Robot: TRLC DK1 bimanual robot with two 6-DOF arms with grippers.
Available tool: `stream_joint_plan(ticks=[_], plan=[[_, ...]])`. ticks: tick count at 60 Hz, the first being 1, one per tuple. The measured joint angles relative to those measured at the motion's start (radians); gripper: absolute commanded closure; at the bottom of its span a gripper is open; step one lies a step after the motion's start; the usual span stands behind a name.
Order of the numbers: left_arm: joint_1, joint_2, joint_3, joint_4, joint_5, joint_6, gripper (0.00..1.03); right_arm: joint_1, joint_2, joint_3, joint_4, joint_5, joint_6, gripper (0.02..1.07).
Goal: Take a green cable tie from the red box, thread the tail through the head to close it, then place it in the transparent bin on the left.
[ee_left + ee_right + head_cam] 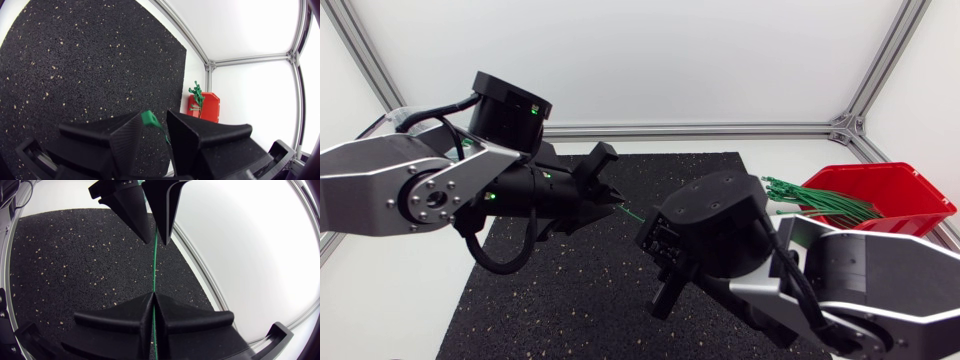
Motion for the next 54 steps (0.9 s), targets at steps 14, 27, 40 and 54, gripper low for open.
stream_joint_plan(ticks=[14,27,40,54], plan=[[0.000,0.000,0.005,0.001,-0.070,-0.007,1.00,0.024,0.034,0.000,0.010,0.018,0.003,1.01],[0.000,0.000,0.005,0.013,-0.072,0.003,1.00,0.032,0.048,0.000,0.019,0.019,0.003,1.01],[0.002,0.000,0.005,0.057,-0.072,0.107,1.00,0.032,0.039,-0.011,0.022,0.018,0.003,0.59],[0.067,-0.001,-0.001,0.119,-0.013,0.264,1.00,-0.016,-0.031,-0.029,-0.056,-0.101,-0.009,0.38]])
